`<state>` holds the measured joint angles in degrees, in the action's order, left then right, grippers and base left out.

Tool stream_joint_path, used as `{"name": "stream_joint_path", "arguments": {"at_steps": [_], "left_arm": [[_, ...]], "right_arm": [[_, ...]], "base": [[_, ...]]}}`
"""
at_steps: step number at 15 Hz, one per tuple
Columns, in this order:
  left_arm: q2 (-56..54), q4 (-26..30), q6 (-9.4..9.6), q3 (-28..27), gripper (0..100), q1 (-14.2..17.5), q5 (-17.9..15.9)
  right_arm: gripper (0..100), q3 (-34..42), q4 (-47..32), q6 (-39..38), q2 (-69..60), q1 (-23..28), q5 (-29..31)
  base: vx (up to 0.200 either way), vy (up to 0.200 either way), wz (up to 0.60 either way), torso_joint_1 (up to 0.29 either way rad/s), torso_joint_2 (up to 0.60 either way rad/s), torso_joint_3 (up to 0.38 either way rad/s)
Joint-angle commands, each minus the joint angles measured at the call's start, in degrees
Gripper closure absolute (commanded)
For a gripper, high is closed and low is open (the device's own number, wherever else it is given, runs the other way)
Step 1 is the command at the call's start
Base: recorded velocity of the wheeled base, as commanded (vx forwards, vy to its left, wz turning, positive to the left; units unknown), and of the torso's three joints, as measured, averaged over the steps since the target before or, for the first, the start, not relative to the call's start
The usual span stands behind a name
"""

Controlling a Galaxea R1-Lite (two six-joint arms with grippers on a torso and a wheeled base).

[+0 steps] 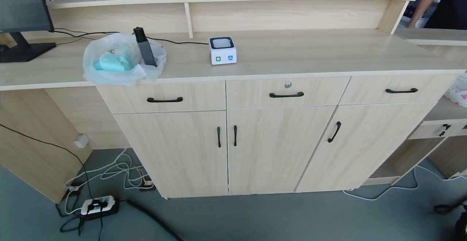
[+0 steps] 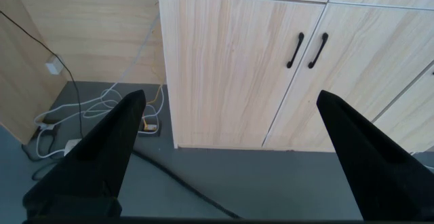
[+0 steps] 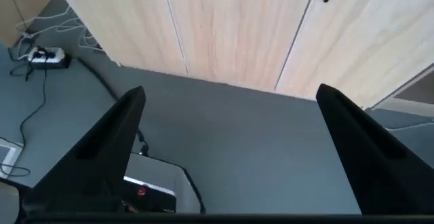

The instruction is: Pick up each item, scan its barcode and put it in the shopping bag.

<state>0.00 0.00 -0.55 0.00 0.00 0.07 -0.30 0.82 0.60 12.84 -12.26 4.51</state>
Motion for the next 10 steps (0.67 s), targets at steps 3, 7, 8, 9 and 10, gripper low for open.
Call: {"name": "stream_joint_path", "arguments": {"at_steps": [3, 7, 8, 9, 10], "left_arm": [[0.00, 0.00, -0.15, 0.00, 0, 0.00, 0.01], [0.00, 0.00, -0.15, 0.00, 0, 0.00, 0.01], [0.00, 0.00, -0.15, 0.00, 0, 0.00, 0.01], [0.00, 0.00, -0.07, 0.00, 0, 0.09, 0.01], [0.00, 0.00, -0.07, 0.00, 0, 0.00, 0.01]], "right_arm": [[0, 0.22, -0.55, 1.60, -7.65, 6.02, -1.52], [0, 0.30, -0.38, 0.55, -7.48, 6.02, -1.43], [0, 0.30, -0.47, 0.28, -7.30, 6.64, -1.35], [0, 0.30, -0.47, 0.46, -5.98, 10.33, -1.35], [0, 0.30, -0.47, 0.72, -6.68, 11.91, -1.43]], "base": [[0.000, 0.000, 0.00, 0.000, 0.00, 0.000], [0.000, 0.000, 0.00, 0.000, 0.00, 0.000], [0.000, 0.000, 0.00, 0.000, 0.00, 0.000], [0.000, 0.000, 0.00, 0.000, 0.00, 0.000], [0.000, 0.000, 0.00, 0.000, 0.00, 0.000]]}}
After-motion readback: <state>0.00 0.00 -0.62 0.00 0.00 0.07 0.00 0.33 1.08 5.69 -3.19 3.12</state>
